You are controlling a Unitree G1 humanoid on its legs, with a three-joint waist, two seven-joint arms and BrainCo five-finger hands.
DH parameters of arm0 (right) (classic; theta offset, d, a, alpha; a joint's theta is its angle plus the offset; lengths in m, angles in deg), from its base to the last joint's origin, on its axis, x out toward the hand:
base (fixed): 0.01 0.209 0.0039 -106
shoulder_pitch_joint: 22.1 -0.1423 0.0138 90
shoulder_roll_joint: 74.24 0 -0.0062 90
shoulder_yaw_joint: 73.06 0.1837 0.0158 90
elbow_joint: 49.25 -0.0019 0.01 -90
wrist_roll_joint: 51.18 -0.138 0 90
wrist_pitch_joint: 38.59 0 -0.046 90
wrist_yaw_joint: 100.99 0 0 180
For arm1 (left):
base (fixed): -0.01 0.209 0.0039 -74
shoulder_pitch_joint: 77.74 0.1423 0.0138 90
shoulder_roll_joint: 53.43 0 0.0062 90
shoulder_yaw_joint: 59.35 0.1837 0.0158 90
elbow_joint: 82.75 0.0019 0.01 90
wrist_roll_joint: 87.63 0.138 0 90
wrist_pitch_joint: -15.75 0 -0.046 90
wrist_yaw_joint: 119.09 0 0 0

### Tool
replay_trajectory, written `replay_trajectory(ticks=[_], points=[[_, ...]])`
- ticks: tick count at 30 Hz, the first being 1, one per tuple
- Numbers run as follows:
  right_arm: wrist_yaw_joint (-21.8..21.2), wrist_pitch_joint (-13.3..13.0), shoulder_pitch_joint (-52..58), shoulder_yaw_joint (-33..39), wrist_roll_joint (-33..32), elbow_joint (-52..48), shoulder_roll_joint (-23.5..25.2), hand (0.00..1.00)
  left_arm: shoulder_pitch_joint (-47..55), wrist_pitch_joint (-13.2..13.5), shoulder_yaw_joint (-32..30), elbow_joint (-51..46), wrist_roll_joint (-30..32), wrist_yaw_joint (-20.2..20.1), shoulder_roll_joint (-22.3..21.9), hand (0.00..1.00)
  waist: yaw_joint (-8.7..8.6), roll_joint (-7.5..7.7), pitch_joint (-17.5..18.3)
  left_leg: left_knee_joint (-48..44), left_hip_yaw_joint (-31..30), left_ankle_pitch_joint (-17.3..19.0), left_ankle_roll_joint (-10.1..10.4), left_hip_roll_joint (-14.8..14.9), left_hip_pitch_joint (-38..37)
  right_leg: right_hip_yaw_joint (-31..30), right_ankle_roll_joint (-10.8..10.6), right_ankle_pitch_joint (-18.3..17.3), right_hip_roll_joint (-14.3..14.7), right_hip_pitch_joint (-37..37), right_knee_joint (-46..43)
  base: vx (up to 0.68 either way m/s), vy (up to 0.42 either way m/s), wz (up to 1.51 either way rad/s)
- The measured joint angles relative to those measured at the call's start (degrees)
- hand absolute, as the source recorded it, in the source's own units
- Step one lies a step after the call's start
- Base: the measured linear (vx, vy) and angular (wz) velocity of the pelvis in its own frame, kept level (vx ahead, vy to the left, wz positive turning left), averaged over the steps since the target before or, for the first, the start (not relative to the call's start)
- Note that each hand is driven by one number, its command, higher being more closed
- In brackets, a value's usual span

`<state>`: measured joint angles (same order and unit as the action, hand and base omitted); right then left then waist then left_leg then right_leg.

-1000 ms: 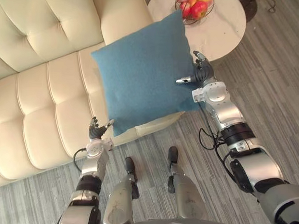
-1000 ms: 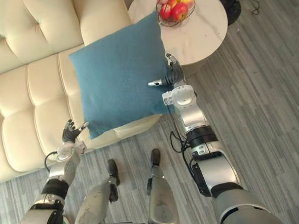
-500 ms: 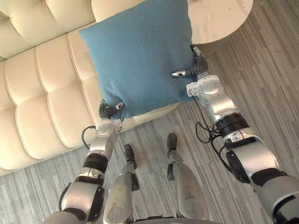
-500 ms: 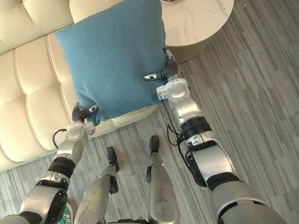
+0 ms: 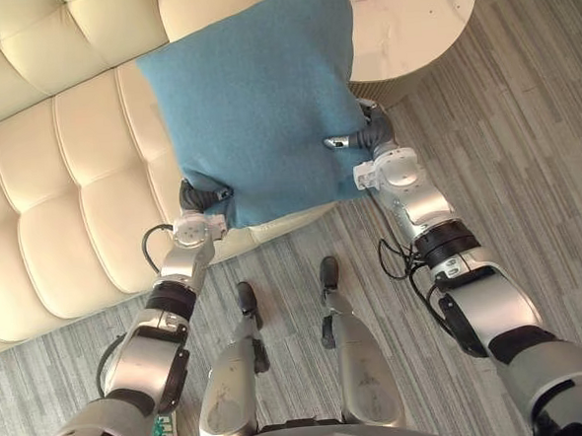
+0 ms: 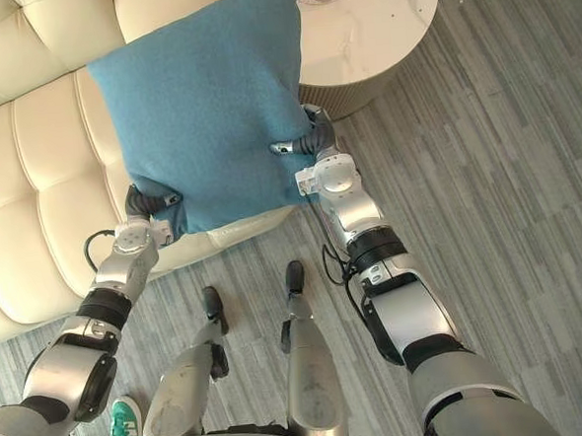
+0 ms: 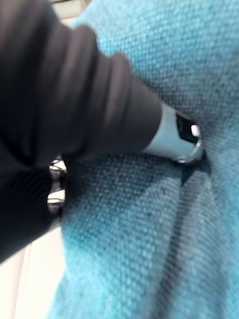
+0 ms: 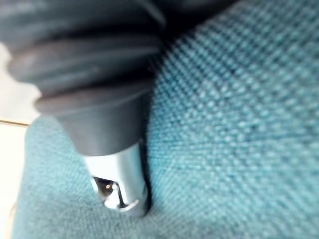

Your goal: Pick up cushions and gather them together orderly.

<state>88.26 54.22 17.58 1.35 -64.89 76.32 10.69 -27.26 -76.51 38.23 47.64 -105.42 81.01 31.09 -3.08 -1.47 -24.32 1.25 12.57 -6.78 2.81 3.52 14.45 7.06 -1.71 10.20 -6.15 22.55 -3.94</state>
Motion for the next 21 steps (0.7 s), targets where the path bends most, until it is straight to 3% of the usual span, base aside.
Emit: replay_trajectory(ticks=[10, 19, 21], points=[[0.3, 0.0, 14.7, 2.4, -0.6, -14.3, 4.7, 1.0, 5.1, -0.5, 0.9, -10.5, 0.6, -0.4, 3.6, 1.0, -0.58, 0.45, -0.2, 1.9, 0.2, 0.6, 0.7, 0.4, -5.1, 0.2, 0.0, 0.4, 0.8, -5.9, 3.9, 0.09, -0.005, -0.02], [0.3, 1.4, 23.1, 2.6, 0.2, -21.3, 7.5, 1.0, 17.6, -0.7, -0.2, -23.9, 1.1, -1.0, 2.9, 1.0, -0.61, 0.63, 0.6, 2.0, -0.2, 1.6, 1.4, 1.1, -10.2, 1.2, 0.0, 0.4, 2.2, -12.8, 6.7, 0.06, -0.005, 0.04], [0.2, 1.5, 25.9, 2.6, 0.7, -24.6, 8.6, 1.0, 21.7, -0.8, -0.8, -27.0, 1.1, -1.0, 2.2, 1.0, -0.43, 0.63, 2.5, 2.0, -0.3, 2.0, 1.7, 1.4, -10.7, 1.3, 0.1, 0.3, 2.6, -13.5, 7.2, 0.0, 0.0, 0.0]])
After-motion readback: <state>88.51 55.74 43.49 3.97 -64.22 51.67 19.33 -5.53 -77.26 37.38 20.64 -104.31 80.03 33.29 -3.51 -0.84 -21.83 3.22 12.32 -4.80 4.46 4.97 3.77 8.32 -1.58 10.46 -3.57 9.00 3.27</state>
